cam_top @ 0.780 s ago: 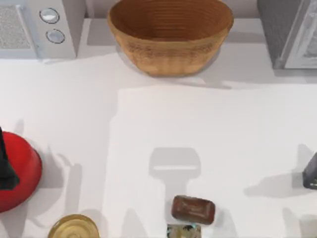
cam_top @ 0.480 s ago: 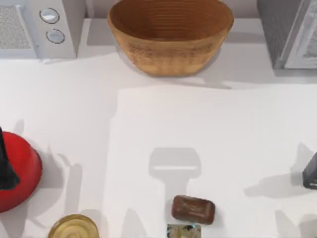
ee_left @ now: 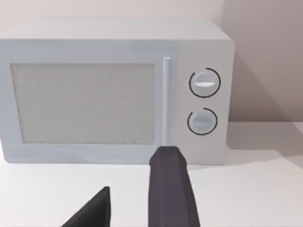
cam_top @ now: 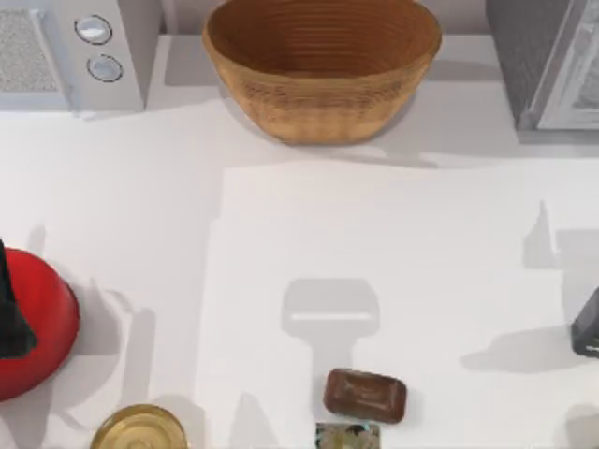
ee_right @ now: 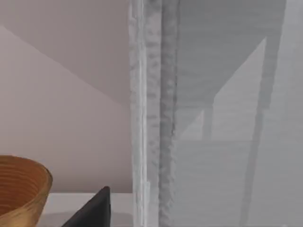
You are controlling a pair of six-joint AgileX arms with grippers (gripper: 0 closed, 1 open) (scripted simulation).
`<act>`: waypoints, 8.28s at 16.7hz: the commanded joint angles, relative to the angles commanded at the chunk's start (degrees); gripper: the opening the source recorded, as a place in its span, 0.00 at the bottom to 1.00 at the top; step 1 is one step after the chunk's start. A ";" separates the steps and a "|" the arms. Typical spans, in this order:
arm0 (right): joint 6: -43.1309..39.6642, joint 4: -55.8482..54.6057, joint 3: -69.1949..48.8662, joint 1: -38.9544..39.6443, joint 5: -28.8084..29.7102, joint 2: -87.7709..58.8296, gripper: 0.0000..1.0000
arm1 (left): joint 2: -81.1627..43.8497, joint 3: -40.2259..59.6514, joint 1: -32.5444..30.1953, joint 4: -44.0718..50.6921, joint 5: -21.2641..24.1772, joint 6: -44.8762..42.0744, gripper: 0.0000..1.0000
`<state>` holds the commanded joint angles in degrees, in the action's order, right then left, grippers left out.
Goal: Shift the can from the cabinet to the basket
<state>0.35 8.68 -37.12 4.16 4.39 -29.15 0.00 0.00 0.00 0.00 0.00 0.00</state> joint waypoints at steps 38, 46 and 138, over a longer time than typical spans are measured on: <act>0.57 12.24 -79.73 0.78 2.09 -66.30 1.00 | 0.00 0.00 0.00 0.00 0.00 0.00 1.00; 0.54 14.23 -92.07 -0.15 1.30 -76.65 1.00 | 0.00 0.00 0.00 0.00 0.00 0.00 1.00; 0.09 -19.96 0.01 9.81 10.09 -16.38 0.00 | 0.00 0.00 0.00 0.00 0.00 0.00 1.00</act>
<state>0.44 -11.28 -37.11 13.98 14.48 -45.53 0.00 0.00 0.00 0.00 0.00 0.00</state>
